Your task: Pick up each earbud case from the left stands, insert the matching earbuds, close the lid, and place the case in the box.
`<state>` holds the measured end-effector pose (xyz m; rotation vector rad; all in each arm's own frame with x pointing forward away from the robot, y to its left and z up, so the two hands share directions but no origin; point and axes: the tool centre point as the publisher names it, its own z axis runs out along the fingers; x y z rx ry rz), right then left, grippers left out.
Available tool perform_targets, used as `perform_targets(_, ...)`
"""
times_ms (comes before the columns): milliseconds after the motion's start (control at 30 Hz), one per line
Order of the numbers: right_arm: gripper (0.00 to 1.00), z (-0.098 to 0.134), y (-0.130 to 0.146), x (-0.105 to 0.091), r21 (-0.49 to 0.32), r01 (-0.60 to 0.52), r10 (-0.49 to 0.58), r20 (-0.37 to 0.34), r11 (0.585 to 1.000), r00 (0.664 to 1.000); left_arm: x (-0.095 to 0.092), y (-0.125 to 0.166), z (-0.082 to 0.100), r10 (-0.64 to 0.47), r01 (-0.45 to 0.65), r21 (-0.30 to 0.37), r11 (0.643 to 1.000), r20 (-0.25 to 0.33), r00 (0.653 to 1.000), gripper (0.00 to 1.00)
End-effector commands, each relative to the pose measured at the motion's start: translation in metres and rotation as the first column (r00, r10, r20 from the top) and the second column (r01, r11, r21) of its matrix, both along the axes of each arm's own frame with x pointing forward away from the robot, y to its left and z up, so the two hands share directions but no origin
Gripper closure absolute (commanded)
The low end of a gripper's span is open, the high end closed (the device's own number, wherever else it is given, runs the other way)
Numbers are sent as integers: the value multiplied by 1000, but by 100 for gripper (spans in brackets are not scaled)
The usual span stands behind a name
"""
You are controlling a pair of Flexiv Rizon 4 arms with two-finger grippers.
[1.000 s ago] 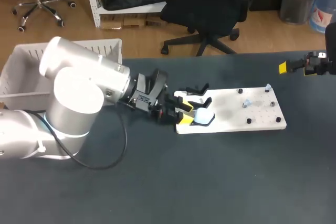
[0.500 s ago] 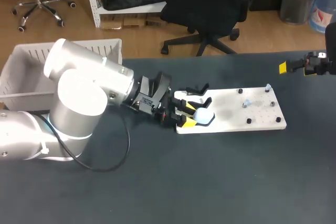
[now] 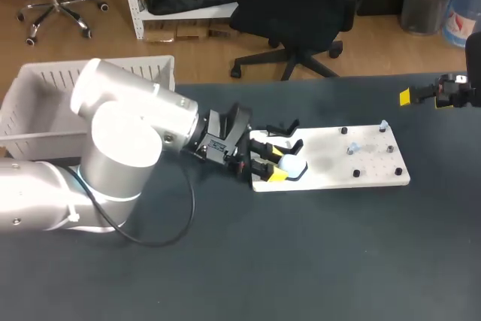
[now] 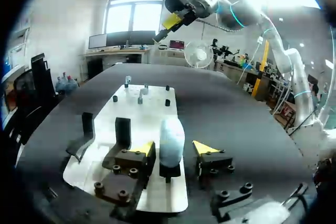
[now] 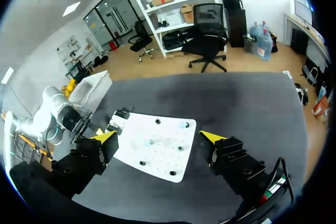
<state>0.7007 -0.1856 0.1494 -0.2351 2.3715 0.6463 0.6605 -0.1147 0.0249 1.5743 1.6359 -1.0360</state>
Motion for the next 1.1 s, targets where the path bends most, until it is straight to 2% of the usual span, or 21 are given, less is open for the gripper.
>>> perform_targets(33, 0, 0, -1, 0, 0, -2, 2, -1, 1000, 1000, 0, -4, -2, -4, 4, -3, 1000, -3, 1000, 56)
perform_targets(533, 0, 0, -1, 0, 0, -2, 2, -1, 1000, 1000, -2, -3, -7, 13, -14, -55, 998, -11, 1000, 57)
perform_targets(667, 0, 0, -1, 0, 0, -2, 2, -1, 1000, 1000, -2, -4, -8, 15, -14, -80, 997, 4, 1000, 57)
perform_targets(1100, 0, 0, -1, 0, 0, -2, 2, -1, 1000, 1000, 8, -7, -7, 20, -19, -106, 994, 8, 1000, 60)
